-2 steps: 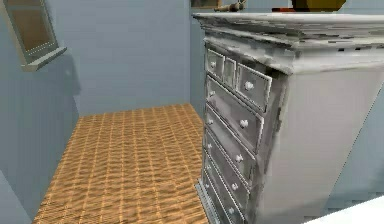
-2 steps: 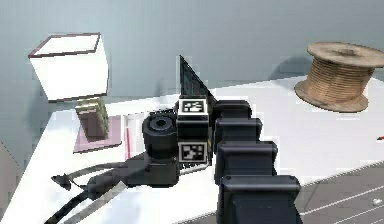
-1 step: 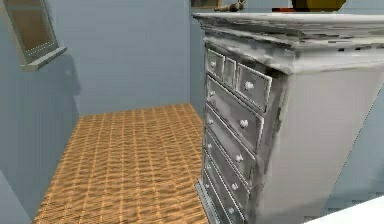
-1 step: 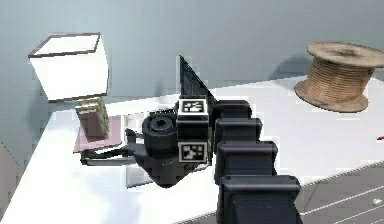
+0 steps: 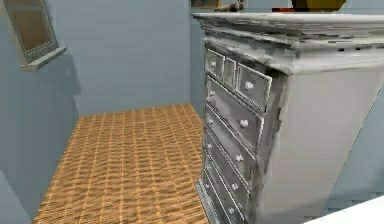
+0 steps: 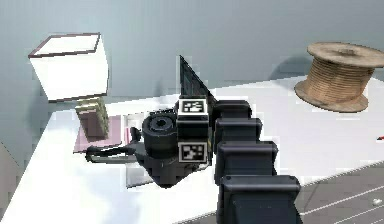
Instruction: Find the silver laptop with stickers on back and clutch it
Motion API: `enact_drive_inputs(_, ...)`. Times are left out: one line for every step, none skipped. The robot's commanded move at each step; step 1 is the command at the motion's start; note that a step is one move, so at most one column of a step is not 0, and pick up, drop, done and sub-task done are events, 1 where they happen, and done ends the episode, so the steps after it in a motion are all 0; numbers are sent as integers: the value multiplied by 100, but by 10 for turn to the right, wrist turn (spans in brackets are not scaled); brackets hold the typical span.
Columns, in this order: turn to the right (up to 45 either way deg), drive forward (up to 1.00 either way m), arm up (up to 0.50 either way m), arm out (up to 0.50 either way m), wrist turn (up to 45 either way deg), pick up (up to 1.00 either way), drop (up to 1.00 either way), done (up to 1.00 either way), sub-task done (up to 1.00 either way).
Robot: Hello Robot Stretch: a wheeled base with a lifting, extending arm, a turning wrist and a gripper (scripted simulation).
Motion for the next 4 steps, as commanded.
enact_drive_inputs(0,0,-12,0,0,0,0,0,0)
enact_drive_inputs(0,0,0,0,0,100,0,0,0)
enact_drive_inputs(0,0,10,0,0,0,0,0,0)
enact_drive_inputs(0,0,0,0,0,0,0,100,0)
